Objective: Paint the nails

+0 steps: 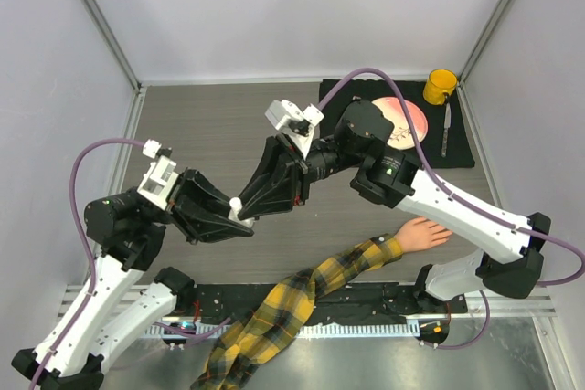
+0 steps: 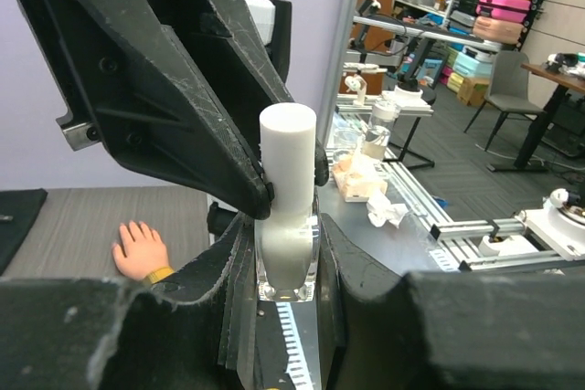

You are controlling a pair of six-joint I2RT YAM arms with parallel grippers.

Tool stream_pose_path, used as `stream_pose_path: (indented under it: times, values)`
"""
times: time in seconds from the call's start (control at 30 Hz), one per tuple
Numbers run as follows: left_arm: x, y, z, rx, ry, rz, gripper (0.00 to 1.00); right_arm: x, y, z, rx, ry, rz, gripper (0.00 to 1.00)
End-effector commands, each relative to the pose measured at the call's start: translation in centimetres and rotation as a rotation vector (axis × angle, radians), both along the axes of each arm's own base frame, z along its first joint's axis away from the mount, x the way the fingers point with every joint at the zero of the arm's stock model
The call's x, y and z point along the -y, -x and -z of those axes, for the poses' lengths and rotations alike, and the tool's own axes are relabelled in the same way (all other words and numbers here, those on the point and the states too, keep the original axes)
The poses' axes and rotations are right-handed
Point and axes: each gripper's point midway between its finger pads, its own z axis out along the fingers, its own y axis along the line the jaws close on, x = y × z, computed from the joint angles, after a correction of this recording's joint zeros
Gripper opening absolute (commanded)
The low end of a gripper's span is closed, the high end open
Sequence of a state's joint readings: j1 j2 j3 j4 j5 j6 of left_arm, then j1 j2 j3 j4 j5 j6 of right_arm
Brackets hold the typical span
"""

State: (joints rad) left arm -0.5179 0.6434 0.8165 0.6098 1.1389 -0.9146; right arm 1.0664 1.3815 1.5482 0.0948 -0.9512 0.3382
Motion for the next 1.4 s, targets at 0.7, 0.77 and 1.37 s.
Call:
stream_pose_path:
  times: [0.7,0.77,1.37]
  values:
    - [-4.4,-14.9,0.4,0.101,-0.085,-0.95,0.0,-1.7,-7.6,3.1,0.215,0.234,1.277,0.0]
    - [-4.7,-15.8,0.9,0.099,-0.101,-0.988,0.0,-2.9,-6.4,3.1,0.241,0.266,1.389,0.0]
    - [-4.8,-15.4,3.3,-0.011,-0.126,-0.975,0.0,-5.3,-3.4,2.2,0.315,0.258,1.332,0.39]
